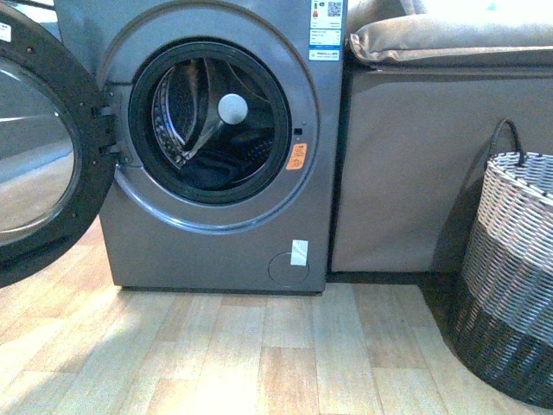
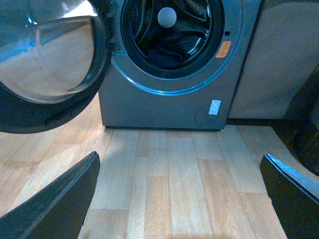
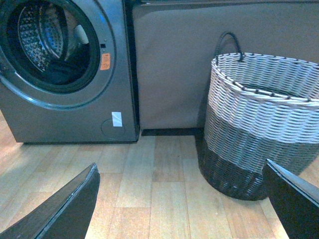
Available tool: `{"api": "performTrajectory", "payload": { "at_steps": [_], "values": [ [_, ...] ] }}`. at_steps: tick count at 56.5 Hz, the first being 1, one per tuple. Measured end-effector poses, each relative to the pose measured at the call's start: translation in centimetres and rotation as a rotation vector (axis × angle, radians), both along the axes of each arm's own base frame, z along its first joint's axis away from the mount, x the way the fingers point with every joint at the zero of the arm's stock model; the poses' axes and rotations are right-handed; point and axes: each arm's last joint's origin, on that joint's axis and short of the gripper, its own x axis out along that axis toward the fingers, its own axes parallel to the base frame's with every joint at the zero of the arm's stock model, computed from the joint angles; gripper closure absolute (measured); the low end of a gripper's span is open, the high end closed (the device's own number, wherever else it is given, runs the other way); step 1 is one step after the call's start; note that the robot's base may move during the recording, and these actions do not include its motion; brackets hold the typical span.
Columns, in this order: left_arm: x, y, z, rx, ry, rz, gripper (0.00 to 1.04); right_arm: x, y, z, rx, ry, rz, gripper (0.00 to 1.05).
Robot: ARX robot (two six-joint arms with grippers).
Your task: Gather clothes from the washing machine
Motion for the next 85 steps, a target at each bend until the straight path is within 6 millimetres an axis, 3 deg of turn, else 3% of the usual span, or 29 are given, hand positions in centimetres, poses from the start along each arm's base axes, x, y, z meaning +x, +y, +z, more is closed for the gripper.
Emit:
{"api": "performTrajectory", "payload": {
  "at_steps": [85],
  "values": [
    [-0.01,0.00,0.01,0.000,-0.001,-0.001,0.07,0.00,0.00,-0.01,0.000,0.000,0.002,0.07]
  ]
}}
